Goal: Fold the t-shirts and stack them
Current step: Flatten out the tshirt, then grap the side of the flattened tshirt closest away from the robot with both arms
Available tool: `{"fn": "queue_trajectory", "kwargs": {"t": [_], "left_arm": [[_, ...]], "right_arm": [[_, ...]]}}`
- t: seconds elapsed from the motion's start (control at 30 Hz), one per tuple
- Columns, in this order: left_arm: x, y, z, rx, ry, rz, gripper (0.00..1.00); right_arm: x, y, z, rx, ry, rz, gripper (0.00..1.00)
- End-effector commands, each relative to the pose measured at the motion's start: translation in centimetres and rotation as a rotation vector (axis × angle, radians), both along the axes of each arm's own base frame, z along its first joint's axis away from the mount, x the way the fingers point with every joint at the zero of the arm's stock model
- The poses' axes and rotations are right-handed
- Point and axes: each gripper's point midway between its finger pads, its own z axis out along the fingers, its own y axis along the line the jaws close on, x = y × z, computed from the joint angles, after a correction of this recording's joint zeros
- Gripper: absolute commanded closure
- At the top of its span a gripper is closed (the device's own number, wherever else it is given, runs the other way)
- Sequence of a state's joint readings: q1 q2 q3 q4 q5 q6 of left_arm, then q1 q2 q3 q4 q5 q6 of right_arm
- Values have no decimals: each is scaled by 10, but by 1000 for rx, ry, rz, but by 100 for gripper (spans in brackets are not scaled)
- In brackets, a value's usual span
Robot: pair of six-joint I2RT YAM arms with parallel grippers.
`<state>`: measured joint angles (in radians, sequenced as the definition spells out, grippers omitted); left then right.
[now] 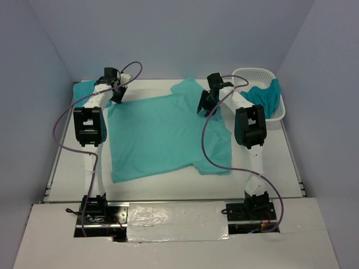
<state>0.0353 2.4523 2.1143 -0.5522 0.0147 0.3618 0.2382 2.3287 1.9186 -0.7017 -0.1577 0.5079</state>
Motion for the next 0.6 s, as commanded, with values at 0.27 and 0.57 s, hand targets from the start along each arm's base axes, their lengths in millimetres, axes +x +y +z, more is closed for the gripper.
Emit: {"fn": "queue_trajectory", "kwargs": {"t": [0.27,0.57], "left_arm": [[44,-3,-5,68,-78,6,71],[84,-55,189,-52,-551,-53,31]], "right_arm": [[32,-6,37,2,-118,-62,42],[-12,-19,125,-166,-261,104,25]]}}
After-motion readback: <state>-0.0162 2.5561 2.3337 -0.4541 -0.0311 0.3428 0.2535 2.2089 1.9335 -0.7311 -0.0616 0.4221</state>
